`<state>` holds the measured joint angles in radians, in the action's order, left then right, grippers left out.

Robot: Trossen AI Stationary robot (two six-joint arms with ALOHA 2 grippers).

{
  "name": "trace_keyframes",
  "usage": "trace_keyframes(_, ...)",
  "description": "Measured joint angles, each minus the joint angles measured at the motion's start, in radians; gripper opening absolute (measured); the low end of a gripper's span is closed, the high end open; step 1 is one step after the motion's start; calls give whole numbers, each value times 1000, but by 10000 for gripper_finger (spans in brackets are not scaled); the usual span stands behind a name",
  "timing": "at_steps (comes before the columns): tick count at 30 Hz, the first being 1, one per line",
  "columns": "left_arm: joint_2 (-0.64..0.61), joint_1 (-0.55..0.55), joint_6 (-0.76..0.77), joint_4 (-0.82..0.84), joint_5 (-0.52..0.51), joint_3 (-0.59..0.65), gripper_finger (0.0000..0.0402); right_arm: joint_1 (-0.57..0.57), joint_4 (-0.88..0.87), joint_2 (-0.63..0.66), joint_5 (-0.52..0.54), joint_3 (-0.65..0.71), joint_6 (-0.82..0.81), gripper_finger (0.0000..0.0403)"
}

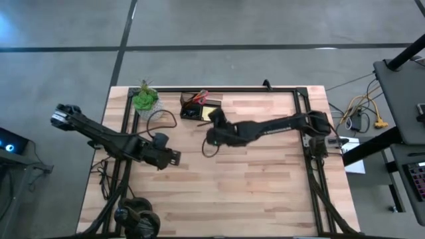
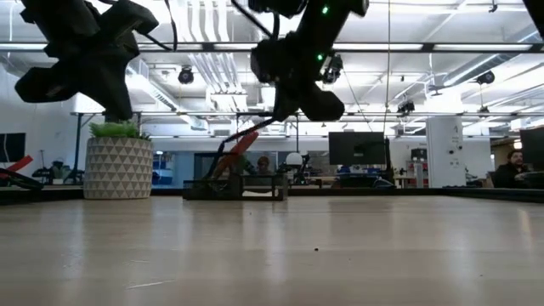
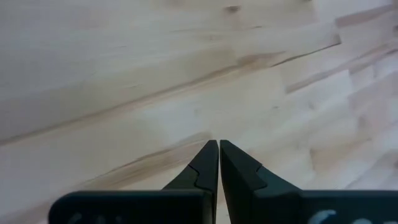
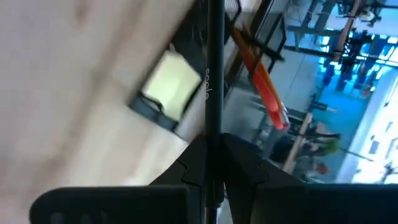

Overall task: Pick and place office supplies into organizer
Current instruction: Put the pen into the top left section of the black desk organizer

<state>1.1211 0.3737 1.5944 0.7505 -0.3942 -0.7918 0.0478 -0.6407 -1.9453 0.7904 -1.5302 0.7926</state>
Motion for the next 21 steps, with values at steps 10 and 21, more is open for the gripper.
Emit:
trace_keyframes(10,9,3,-3,-115,-7,0,0,-155,1,-19,126,-168,327,27)
trace_keyframes(21,-12,46,-32,-242,-75,0,0,-247,-11,-91,94,-342,509,27)
